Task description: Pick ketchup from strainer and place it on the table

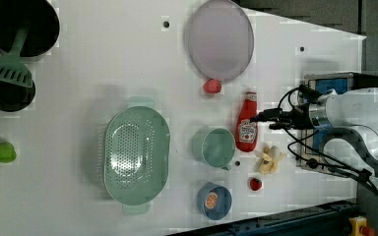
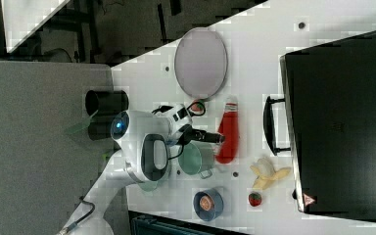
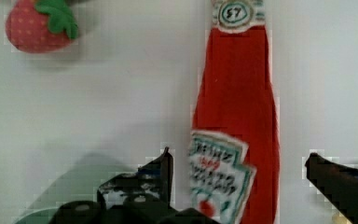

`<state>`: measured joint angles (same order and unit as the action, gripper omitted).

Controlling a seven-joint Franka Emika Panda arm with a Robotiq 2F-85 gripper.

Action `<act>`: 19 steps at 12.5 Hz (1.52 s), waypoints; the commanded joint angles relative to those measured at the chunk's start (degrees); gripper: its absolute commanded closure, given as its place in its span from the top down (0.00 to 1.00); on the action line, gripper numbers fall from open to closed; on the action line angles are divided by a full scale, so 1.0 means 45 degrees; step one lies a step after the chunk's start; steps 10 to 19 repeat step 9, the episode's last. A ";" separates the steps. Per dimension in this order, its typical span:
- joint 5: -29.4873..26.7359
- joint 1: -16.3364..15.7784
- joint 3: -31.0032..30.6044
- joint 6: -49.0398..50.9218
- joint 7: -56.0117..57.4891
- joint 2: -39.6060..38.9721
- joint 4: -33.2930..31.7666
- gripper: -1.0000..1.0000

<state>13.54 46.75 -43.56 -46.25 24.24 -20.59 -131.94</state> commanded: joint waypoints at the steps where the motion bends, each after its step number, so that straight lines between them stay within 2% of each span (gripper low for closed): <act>1: 0.0093 0.0012 -0.0078 -0.0188 0.0484 0.0637 0.0677 1.00; 3: 0.0073 0.0004 -0.0254 0.0247 0.0464 0.1523 0.1445 1.00; 6: -0.0215 0.0002 -0.0323 0.2431 -0.0814 0.3055 0.3037 1.00; 9: -0.1802 0.0007 -0.0251 0.5450 -0.3920 0.4039 0.4765 1.00; 19: -0.1802 0.0007 -0.0251 0.5450 -0.3920 0.4039 0.4765 1.00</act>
